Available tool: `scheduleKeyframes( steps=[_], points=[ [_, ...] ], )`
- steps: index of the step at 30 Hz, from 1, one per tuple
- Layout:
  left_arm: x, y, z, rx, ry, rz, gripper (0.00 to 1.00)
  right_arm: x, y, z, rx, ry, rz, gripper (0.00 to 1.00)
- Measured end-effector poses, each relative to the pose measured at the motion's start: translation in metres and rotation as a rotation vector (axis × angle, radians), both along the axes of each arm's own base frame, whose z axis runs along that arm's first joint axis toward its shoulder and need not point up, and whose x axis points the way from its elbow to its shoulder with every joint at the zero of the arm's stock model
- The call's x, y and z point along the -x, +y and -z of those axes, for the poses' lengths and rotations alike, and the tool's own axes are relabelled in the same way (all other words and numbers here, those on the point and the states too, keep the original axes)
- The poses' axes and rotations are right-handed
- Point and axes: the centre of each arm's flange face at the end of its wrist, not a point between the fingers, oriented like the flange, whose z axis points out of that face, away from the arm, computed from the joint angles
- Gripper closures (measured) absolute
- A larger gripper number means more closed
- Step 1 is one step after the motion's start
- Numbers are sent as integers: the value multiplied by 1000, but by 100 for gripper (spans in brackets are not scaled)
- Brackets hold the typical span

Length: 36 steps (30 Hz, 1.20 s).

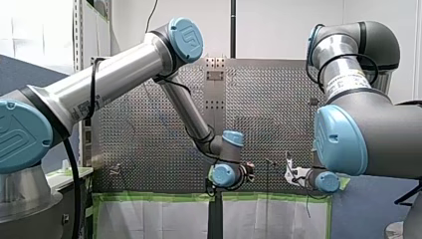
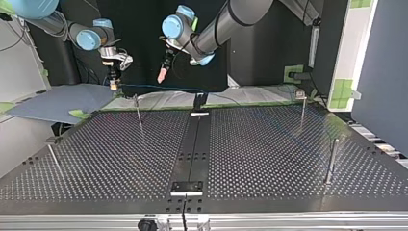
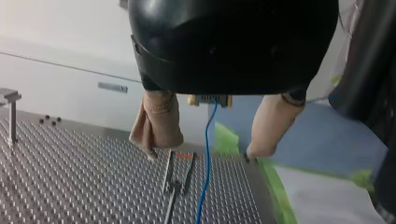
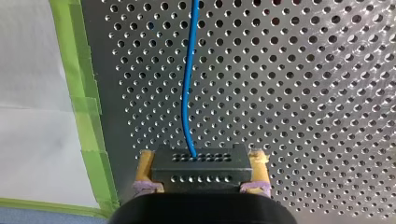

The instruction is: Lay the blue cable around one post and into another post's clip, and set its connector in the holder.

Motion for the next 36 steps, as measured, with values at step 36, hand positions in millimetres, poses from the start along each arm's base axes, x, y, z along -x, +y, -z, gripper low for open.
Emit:
scheduleKeyframes(
  steps=[36],
  points=[
    [-48, -14, 11, 73, -14, -91, 0, -1, 0, 0, 2, -11, -5, 100]
  ],
)
